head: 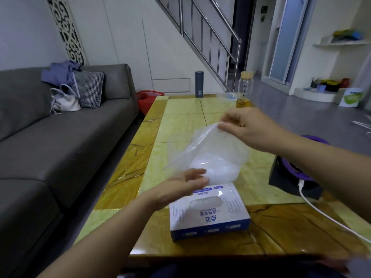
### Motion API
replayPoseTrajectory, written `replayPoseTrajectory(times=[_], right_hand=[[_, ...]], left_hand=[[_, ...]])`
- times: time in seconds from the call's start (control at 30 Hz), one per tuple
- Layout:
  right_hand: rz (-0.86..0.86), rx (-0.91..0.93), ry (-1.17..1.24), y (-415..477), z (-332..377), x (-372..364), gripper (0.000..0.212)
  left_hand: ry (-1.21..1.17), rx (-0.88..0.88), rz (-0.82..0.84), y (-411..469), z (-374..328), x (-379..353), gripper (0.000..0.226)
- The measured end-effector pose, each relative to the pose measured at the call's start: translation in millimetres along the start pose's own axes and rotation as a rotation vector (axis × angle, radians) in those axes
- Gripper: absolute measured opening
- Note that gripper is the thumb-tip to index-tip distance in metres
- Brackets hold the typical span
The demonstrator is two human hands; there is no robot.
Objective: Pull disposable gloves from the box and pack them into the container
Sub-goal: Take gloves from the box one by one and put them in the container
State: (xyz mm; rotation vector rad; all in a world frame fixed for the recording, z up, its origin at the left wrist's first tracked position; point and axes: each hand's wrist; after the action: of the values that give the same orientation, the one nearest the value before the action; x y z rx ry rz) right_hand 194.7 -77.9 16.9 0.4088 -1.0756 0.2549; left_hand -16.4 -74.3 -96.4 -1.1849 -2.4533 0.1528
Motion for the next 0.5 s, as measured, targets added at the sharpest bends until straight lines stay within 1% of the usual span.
replayPoseTrajectory(times=[0.07, 0.13, 0.2, 0.23, 0.27, 0.3, 0.33, 0.37, 0.43, 0.47, 0.5], right_hand=[[0.024, -0.023, 0.000, -4, 2, -2, 0.016], [0.060, -0.028, 0.005, -6, 4, -3, 0.016], [0.084, -0.018, -0.003, -6, 7, -5, 0.015], [0.092, -0.017, -0.007, -6, 8, -6, 0.015], [0.089, -0.023, -0.002, -5, 9, -6, 0.015], [0.078, -0.040, 0.045, -4, 8, -8, 0.017], [0.062, -0.077, 0.162, -4, 7, -11, 0.024], [0.046, -0.145, 0.377, -4, 7, -13, 0.037], [0.028, -0.356, 0.971, -6, 6, -23, 0.071], [0.049, -0.454, 1.220, -8, 6, -29, 0.082], [0.085, -0.525, 1.393, -12, 7, -36, 0.087]], left_hand=[[-0.371, -0.121, -0.032, -5, -14, 6, 0.068], [-0.574, -0.184, -0.069, -7, -27, 11, 0.074], [-0.664, -0.225, -0.118, -6, -39, 14, 0.074], [-0.678, -0.249, -0.158, -4, -44, 14, 0.069], [-0.683, -0.274, -0.204, -1, -48, 13, 0.059], [-0.695, -0.298, -0.251, 2, -50, 13, 0.043], [-0.732, -0.326, -0.293, 6, -52, 12, 0.029], [-0.785, -0.359, -0.327, 9, -56, 13, 0.023], [-0.907, -0.433, -0.366, 12, -64, 15, 0.030], [-0.939, -0.458, -0.380, 12, -67, 17, 0.036], [-0.949, -0.464, -0.404, 12, -70, 18, 0.040]])
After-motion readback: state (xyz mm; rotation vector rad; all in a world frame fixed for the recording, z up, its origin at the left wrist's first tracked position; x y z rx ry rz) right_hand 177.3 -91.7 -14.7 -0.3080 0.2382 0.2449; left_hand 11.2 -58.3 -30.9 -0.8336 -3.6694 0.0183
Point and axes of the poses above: each hand's wrist, its own y-axis towards the middle knuckle, its own x-axis out of the back of the hand, z = x × y, and after that the axes turned 14 degrees about z, right-handed
